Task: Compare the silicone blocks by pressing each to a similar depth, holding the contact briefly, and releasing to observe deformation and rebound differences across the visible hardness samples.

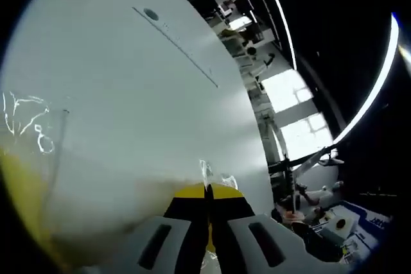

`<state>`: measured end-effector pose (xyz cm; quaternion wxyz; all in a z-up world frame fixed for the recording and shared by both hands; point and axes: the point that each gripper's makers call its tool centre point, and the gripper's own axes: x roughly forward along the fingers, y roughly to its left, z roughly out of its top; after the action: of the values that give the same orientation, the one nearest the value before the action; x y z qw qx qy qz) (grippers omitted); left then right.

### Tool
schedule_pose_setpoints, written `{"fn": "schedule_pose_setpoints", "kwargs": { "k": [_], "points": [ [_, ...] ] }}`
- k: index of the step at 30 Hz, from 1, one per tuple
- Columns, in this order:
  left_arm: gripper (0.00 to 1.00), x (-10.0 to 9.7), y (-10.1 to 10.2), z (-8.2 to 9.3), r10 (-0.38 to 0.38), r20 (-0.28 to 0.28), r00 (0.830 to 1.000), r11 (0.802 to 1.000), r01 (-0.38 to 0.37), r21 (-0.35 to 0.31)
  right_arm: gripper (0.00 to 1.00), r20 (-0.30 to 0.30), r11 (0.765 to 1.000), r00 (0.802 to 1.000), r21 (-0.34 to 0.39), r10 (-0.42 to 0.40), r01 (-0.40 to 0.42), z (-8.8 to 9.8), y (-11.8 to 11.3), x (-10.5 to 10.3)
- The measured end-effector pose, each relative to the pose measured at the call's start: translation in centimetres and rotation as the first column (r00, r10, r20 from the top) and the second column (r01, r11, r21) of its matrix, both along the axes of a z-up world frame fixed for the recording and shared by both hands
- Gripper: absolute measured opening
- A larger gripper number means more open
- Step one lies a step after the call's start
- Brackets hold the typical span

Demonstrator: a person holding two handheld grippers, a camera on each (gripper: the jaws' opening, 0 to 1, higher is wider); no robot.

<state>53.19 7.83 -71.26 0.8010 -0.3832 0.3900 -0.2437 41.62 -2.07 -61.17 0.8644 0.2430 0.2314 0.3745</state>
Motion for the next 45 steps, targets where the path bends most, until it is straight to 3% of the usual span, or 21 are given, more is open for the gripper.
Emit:
{"fn": "schedule_pose_setpoints", "kwargs": {
  "k": [5, 8, 14, 18, 22, 25, 30, 33, 40, 45],
  "points": [
    [0.0, -0.5, -0.5, 2.4, -0.108, 0.128, 0.986, 0.988, 0.092, 0.128, 0.68, 0.02, 1.0, 1.0, -0.007, 0.007, -0.006, 0.9, 0.3, -0.3],
    [0.0, -1.0, -0.4, 3.3, -0.183, 0.189, 0.965, 0.963, 0.136, 0.233, 0.68, 0.036, 1.0, 0.999, -0.006, 0.007, -0.007, 1.6, 0.4, -0.4],
    [0.0, -2.0, -0.4, 4.9, -0.277, 0.258, 0.926, 0.92, 0.178, 0.349, 0.68, 0.068, 1.0, 0.998, -0.018, 0.015, -0.014, 3.0, 0.6, -1.1],
    [0.0, -2.4, -0.8, 6.0, -0.352, 0.298, 0.887, 0.883, 0.21, 0.42, 0.68, 0.088, 1.0, 0.996, -0.016, 0.01, -0.009, 4.0, 0.6, -1.7],
    [0.0, -2.9, -1.5, 7.4, -0.43, 0.341, 0.836, 0.836, 0.226, 0.499, 0.68, 0.103, 1.0, 0.995, -0.022, 0.01, -0.008, 4.7, 0.6, -2.2],
    [0.0, -3.1, -2.1, 8.5, -0.441, 0.372, 0.817, 0.842, 0.233, 0.487, 0.68, 0.115, 1.0, 0.993, -0.025, 0.007, -0.005, 5.3, 0.5, -2.6],
    [0.0, -3.4, -2.4, 10.5, -0.484, 0.43, 0.762, 0.822, 0.227, 0.523, 0.68, 0.131, 1.0, 0.991, -0.023, -0.004, 0.007, 6.2, 0.2, -3.1],
    [0.0, -3.5, -2.2, 11.5, -0.517, 0.448, 0.73, 0.799, 0.223, 0.558, 0.68, 0.145, 0.999, 0.989, -0.038, -0.003, 0.009, 6.8, 0.4, -3.3],
    [0.0, -4.4, -0.8, 15.2, -0.544, 0.491, 0.68, 0.785, 0.208, 0.584, 0.69, 0.194, 0.995, 0.98, -0.104, 0.032, -0.012, 8.3, 1.1, -3.4],
    [0.0, -5.4, 0.4, 18.1, -0.569, 0.53, 0.629, 0.77, 0.182, 0.611, 0.69, 0.232, 0.992, 0.971, -0.126, 0.054, -0.025, 10.0, 1.8, -3.4]
  ]
}}
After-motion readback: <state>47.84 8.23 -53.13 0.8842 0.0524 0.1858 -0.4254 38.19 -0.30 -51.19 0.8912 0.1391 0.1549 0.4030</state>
